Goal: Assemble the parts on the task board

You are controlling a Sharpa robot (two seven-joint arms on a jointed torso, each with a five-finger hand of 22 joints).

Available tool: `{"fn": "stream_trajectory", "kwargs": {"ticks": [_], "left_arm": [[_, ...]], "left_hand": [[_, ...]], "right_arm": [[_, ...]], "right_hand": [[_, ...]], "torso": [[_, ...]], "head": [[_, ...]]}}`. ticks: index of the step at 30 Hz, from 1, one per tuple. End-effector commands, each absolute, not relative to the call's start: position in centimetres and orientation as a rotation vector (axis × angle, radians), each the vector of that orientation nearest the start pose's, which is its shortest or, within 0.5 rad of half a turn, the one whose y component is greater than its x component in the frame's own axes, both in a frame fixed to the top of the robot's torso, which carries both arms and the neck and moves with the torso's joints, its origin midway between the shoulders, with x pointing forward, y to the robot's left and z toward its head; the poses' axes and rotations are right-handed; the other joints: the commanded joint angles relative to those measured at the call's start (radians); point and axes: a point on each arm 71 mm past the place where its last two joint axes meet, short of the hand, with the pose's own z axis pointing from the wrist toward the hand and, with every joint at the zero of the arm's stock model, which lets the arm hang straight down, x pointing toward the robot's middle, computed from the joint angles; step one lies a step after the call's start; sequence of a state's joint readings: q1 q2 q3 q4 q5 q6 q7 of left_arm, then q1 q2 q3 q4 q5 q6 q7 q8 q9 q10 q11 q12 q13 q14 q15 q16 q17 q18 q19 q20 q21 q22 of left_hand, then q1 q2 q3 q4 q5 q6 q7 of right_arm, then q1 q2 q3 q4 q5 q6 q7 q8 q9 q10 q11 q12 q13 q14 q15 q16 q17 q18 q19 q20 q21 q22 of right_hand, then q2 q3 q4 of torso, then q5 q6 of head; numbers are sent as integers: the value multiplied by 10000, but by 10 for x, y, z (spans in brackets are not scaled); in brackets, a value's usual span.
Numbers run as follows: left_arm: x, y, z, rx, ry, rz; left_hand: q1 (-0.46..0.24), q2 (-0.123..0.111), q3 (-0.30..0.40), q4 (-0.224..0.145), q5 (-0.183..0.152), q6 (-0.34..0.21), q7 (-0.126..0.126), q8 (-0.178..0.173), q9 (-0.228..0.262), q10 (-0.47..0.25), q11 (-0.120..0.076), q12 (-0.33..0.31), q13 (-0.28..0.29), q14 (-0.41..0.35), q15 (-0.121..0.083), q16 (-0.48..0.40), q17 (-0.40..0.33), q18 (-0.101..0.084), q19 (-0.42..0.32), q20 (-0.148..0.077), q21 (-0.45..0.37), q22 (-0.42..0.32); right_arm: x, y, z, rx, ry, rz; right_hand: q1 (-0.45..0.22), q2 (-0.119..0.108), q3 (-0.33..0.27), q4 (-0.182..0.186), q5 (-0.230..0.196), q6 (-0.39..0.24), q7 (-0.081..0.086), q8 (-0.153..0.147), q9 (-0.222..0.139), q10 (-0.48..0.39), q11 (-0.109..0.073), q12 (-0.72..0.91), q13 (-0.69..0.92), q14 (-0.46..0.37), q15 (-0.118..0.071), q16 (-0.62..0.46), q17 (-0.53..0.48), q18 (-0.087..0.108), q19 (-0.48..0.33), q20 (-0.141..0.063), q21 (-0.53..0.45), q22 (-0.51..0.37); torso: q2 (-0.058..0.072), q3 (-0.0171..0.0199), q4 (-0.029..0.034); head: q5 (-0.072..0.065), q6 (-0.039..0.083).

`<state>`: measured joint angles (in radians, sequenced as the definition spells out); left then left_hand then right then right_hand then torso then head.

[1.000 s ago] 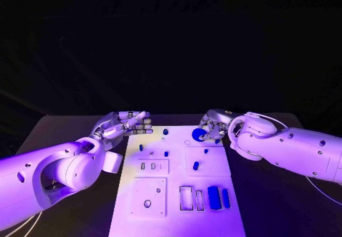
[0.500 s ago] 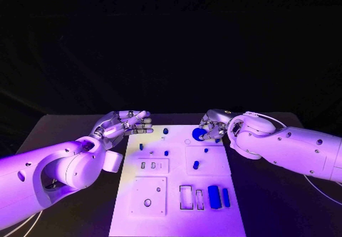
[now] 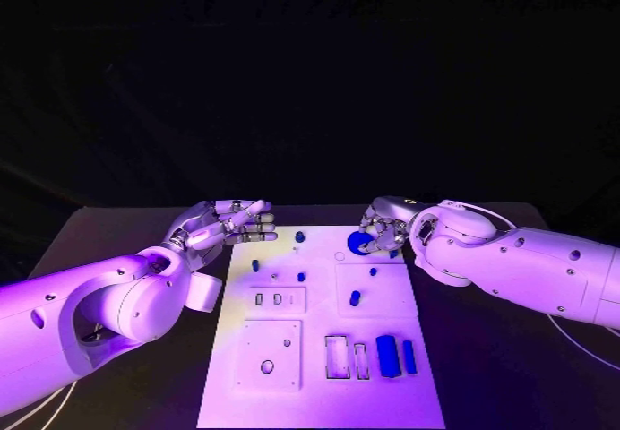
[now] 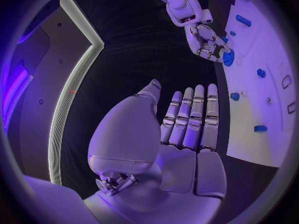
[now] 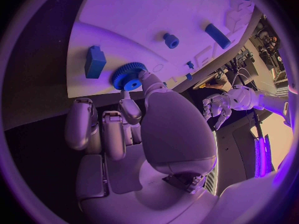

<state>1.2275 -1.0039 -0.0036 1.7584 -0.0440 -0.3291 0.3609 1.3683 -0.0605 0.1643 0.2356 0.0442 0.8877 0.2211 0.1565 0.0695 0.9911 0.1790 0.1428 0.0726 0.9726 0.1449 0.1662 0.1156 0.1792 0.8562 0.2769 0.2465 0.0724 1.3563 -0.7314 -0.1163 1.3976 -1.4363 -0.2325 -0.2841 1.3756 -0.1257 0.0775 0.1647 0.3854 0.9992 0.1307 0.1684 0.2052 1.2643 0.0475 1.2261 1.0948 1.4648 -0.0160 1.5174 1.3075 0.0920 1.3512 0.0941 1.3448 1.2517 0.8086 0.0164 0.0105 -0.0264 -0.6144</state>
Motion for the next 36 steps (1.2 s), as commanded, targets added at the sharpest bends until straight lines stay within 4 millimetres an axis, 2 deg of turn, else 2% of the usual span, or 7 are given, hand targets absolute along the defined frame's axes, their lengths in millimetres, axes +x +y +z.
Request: {"fn": "stream_trajectory", "kwargs": {"ticks": [1,3,8,16,25,34,36], "left_arm": [[451,215,-134,-10300,14296,-16352],[451,215,-134,-10300,14296,-16352],[451,215,-134,-10300,14294,-16350],[451,215,-134,-10301,14284,-16343],[453,218,-134,-10318,14225,-16271],[454,218,-136,-10667,14163,-16303],[454,218,-136,-10751,14146,-16317]], "left_hand": [[86,-12,-67,-13,46,22,131,-59,-13,43,59,-53,-11,2,63,-37,-5,55,28,9,-50,-9],[90,0,-68,-11,46,25,130,-62,-13,46,59,-58,-11,4,63,-42,-4,55,29,10,-53,-10],[91,2,-68,-11,46,25,130,-63,-13,47,59,-58,-11,5,63,-43,-4,55,30,10,-53,-10],[93,7,-68,-10,46,26,130,-64,-13,48,59,-60,-11,6,62,-45,-4,55,30,10,-54,-11],[93,7,-68,-10,46,26,130,-64,-13,48,59,-60,-11,6,62,-45,-4,55,30,10,-54,-11],[108,28,-69,-11,46,32,125,-69,-13,55,57,-68,-10,11,62,-53,-2,55,33,11,-59,-14],[110,31,-69,-11,46,34,125,-70,-13,57,56,-69,-10,12,62,-55,-2,55,34,11,-59,-14]], "right_arm": [[527,-188,-151,-1678,17018,3881],[527,-187,-150,-1744,16810,3854],[525,-184,-146,-1728,16168,3948],[517,-173,-138,-2016,15213,4357],[492,-133,-127,-2932,14277,5399],[492,-89,-129,-3446,14195,5954],[493,-81,-133,-3493,14299,5999]], "right_hand": [[122,63,87,7,23,195,-43,130,54,135,-28,107,119,838,-61,70,1614,-177,107,-29,78,86],[149,57,101,4,15,307,-85,193,82,223,-62,205,246,844,-89,84,1641,-190,150,-53,119,151],[174,20,142,40,354,594,-217,366,174,425,-177,418,530,871,-187,139,1755,-233,287,-142,250,357],[225,18,188,32,447,633,-249,393,196,529,-210,529,686,888,-218,175,1831,-271,396,-175,359,519],[253,11,216,28,483,631,-256,392,201,599,-220,605,792,901,-230,203,1890,-296,470,-191,434,627],[255,15,241,41,501,600,-247,373,197,588,-218,592,777,900,-235,202,1885,-289,451,-201,412,599],[256,22,252,47,505,592,-245,367,197,582,-216,585,770,900,-235,201,1884,-286,442,-203,402,585]], "torso": [[8,1,7],[1,-1,7],[0,3,6],[5,3,17],[-1,-2,1],[12,-7,42],[16,-7,29]], "head": [[-10,2],[-7,-8],[29,-19],[70,4],[142,35],[113,76],[123,90]]}}
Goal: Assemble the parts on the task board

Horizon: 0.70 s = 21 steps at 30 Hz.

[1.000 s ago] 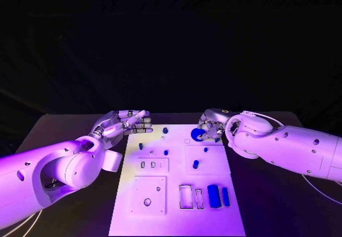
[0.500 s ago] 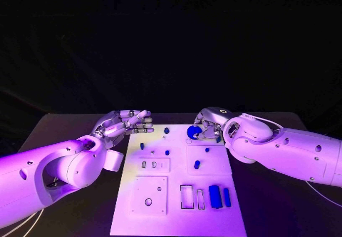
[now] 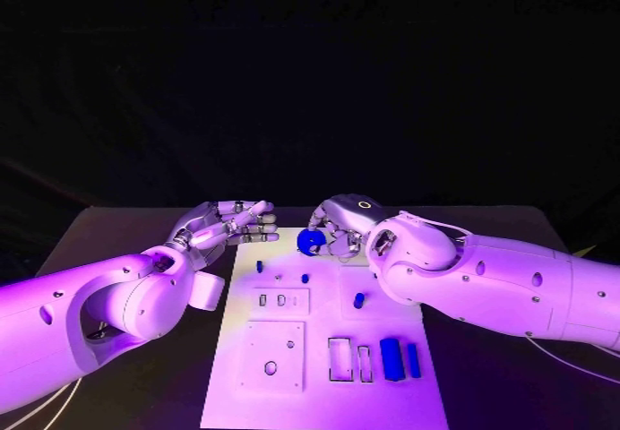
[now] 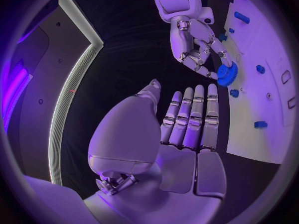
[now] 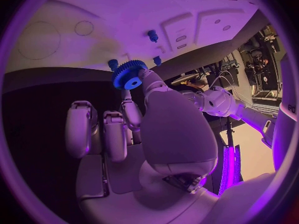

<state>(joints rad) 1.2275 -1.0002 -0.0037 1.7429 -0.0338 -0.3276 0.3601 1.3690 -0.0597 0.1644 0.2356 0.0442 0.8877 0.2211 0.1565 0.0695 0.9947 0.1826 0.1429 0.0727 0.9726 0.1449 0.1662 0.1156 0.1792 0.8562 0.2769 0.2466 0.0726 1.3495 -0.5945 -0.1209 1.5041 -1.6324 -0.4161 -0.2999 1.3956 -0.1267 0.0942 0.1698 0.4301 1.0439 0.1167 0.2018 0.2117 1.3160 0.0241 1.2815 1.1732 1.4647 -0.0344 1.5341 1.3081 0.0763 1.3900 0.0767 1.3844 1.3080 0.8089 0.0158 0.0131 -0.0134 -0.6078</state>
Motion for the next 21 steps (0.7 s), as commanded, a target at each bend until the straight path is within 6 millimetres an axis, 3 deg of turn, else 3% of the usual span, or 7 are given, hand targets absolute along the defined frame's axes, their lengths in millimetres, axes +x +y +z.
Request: {"fn": "stream_trajectory", "kwargs": {"ticks": [1,7,21], "left_arm": [[454,218,-136,-10778,14141,-16322],[455,218,-136,-10849,14120,-16337],[454,217,-136,-10843,14123,-16354]], "left_hand": [[102,23,-69,-11,46,34,124,-70,-13,22,20,-69,-10,12,62,-55,-2,55,34,11,-59,-17],[102,23,-69,-11,46,34,124,-70,-13,22,20,-69,-10,12,62,-55,-2,55,34,11,-59,-17],[110,29,-69,-13,46,38,122,-71,-13,26,18,-71,-9,14,62,-58,-2,55,35,12,-61,-18]], "right_arm": [[494,-78,-135,-3509,14346,6017],[497,-64,-145,-3568,14571,6046],[502,-55,-157,-3703,15025,5829]], "right_hand": [[58,36,90,-3,59,142,-105,31,131,63,18,30,-14,900,-51,34,1876,-127,52,-30,3,20],[62,44,109,4,62,120,-98,18,128,43,22,11,-35,897,-50,28,1861,-120,32,-34,-20,-9],[47,39,147,31,44,37,-66,-33,115,8,46,-15,-54,893,-38,21,1845,-111,1,-36,-57,-51]], "torso": [[13,-2,1],[16,4,-4],[3,14,-28]], "head": [[1,24],[40,11],[109,-57]]}}
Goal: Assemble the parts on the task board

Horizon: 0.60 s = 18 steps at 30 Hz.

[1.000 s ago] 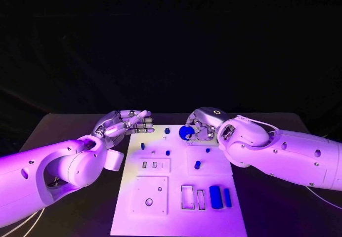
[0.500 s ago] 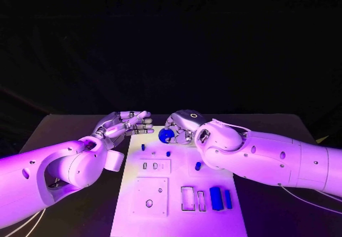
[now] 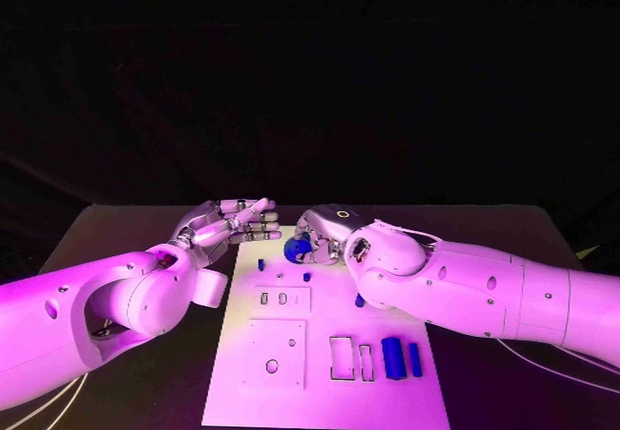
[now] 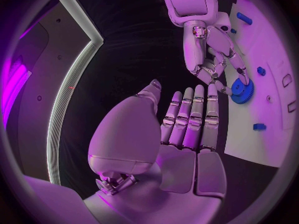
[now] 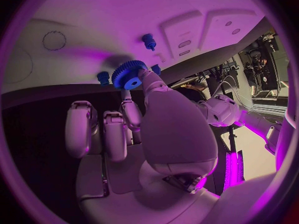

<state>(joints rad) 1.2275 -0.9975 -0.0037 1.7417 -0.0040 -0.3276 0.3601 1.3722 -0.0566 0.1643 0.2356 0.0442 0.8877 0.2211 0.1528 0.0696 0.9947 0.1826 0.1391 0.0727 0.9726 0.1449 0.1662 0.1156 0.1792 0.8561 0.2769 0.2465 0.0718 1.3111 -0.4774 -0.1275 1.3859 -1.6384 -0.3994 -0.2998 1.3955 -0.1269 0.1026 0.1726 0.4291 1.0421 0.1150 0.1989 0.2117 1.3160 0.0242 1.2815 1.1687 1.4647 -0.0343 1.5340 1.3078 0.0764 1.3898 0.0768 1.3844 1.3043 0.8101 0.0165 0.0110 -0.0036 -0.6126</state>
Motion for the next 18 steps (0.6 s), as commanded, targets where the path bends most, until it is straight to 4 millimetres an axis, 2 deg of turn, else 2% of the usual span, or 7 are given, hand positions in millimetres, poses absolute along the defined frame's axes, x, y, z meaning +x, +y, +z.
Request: {"fn": "stream_trajectory", "kwargs": {"ticks": [1,7,18], "left_arm": [[454,217,-136,-10842,14124,-16357],[454,217,-136,-10841,14125,-16359],[455,218,-136,-10851,14114,-16327]], "left_hand": [[79,-2,-69,-13,46,38,122,-33,-13,26,18,-33,-9,14,61,-58,-2,55,35,12,-61,-9],[79,-2,-69,-13,46,38,122,-33,-13,26,18,-33,-9,14,61,-58,-2,55,35,12,-61,-9],[79,-2,-69,-13,46,38,122,-33,-13,26,18,-33,-9,14,61,-58,-2,55,35,12,-61,-9]], "right_arm": [[503,-55,-158,-3695,15053,5784],[507,-57,-161,-3683,15205,5573],[510,-61,-160,-3431,15014,5362]], "right_hand": [[48,41,64,3,54,54,-48,-5,116,8,45,-15,-9,893,-39,22,1847,-111,3,-37,-56,-14],[44,43,80,13,38,26,-36,-22,111,-15,56,-34,-28,890,-31,18,1837,-104,-19,-34,-81,-44],[43,40,108,24,9,-25,-15,-54,104,-66,72,-78,-76,886,-17,10,1820,-97,-44,-28,-110,-74]], "torso": [[-11,8,-5],[-6,0,-5],[-7,8,-3]], "head": [[11,-10],[1,-12],[9,-19]]}}
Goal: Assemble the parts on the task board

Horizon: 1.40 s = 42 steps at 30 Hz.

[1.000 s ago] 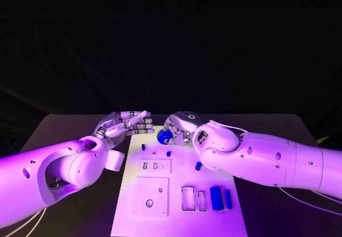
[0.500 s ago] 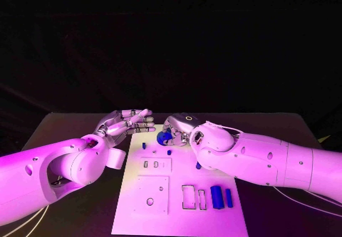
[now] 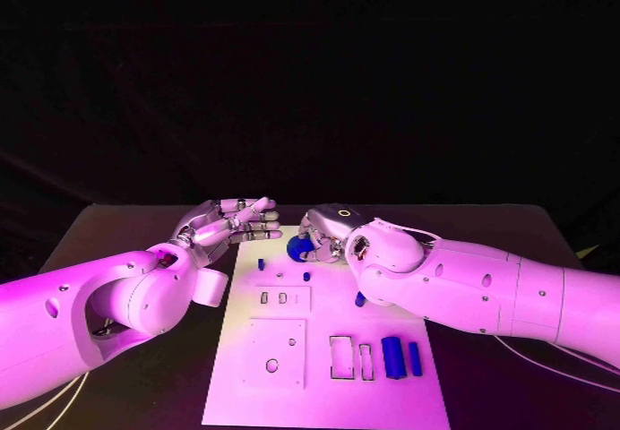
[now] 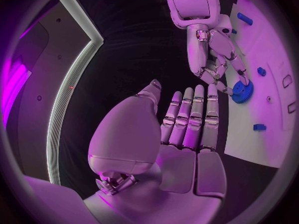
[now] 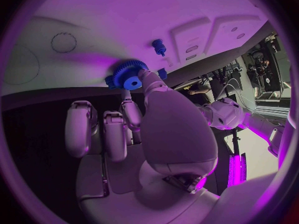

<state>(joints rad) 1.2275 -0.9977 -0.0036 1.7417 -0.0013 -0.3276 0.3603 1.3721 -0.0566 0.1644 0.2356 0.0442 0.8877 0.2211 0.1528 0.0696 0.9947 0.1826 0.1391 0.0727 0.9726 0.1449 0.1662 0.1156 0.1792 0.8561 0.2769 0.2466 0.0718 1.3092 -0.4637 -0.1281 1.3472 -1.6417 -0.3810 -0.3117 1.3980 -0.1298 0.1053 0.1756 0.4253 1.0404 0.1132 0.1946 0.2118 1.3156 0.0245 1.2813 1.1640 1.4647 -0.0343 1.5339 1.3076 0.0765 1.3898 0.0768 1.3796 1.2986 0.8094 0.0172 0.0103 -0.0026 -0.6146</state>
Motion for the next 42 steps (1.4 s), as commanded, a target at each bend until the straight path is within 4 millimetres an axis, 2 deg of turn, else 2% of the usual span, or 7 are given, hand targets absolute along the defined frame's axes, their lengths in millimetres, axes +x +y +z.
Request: {"fn": "stream_trajectory", "kwargs": {"ticks": [1,12,15,17,19,26,42], "left_arm": [[455,218,-136,-10852,14113,-16325],[455,219,-136,-10853,14115,-16321],[455,219,-136,-10855,14114,-16315],[455,219,-136,-10859,14114,-16307],[455,218,-136,-10860,14116,-16306],[456,217,-137,-10815,14152,-16302],[456,219,-136,-10744,14130,-16224]], "left_hand": [[79,-2,-69,-13,46,38,122,-34,-13,26,19,-33,-9,13,61,-58,-2,56,35,12,-61,-10],[79,-2,-69,-13,46,38,122,-34,-13,26,19,-33,-9,13,61,-58,-2,56,35,12,-61,-10],[79,-2,-69,-13,46,38,122,-34,-13,26,19,-33,-9,13,61,-58,-2,56,35,12,-61,-10],[79,-2,-69,-13,46,38,122,-34,-13,26,19,-33,-9,13,61,-58,-2,56,35,12,-61,-10],[79,-2,-69,-13,46,38,122,-34,-13,26,19,-33,-9,13,61,-58,-2,56,35,12,-61,-10],[140,18,-81,-39,47,50,118,-51,-14,40,16,-59,-9,17,61,-89,0,55,40,14,-76,-17],[167,29,-81,-52,46,50,118,-59,-15,42,16,-70,-10,17,61,-100,0,55,41,15,-82,-20]], "right_arm": [[510,-61,-160,-3414,14989,5367],[509,-57,-161,-3501,15151,5565],[509,-56,-162,-3519,15326,5627],[509,-56,-163,-3518,15542,5633],[509,-56,-164,-3504,15697,5636],[510,-59,-167,-3439,16143,5577],[511,-66,-167,-3227,16072,5448]], "right_hand": [[16,62,86,-4,41,-28,10,-24,100,-69,75,-81,-31,885,-13,9,1819,-99,-45,-25,-64,-18],[-279,-145,8,231,-598,-938,346,-711,-133,-278,379,-236,-197,875,241,1,1795,-92,-92,173,-144,-42],[-729,-132,-200,573,-921,-998,385,-818,-156,-312,430,-246,-219,870,294,-4,1781,-85,-106,232,-169,-48],[-1181,-49,-433,1003,-1613,-973,392,-880,-160,-309,452,-209,-193,866,319,-8,1771,-76,-120,275,-194,-53],[-1458,43,-613,1160,-1776,-956,399,-932,-164,-335,476,-201,-189,860,331,-16,1751,-65,-141,299,-228,-73],[-1801,380,-855,1157,-1592,-739,359,-923,-130,-338,438,-144,-113,855,319,-23,1734,-53,-160,302,-273,-80],[-1673,473,-925,1094,-1358,-671,336,-955,-125,-297,414,-76,-20,861,295,-11,1760,-55,-147,281,-279,-50]], "torso": [[2,1,3],[5,-2,-10],[3,-6,-2],[2,-6,1],[3,-4,1],[7,-6,-10],[3,4,-6]], "head": [[2,-2],[5,6],[-7,3],[-8,3],[-9,2],[-19,-14],[-17,-34]]}}
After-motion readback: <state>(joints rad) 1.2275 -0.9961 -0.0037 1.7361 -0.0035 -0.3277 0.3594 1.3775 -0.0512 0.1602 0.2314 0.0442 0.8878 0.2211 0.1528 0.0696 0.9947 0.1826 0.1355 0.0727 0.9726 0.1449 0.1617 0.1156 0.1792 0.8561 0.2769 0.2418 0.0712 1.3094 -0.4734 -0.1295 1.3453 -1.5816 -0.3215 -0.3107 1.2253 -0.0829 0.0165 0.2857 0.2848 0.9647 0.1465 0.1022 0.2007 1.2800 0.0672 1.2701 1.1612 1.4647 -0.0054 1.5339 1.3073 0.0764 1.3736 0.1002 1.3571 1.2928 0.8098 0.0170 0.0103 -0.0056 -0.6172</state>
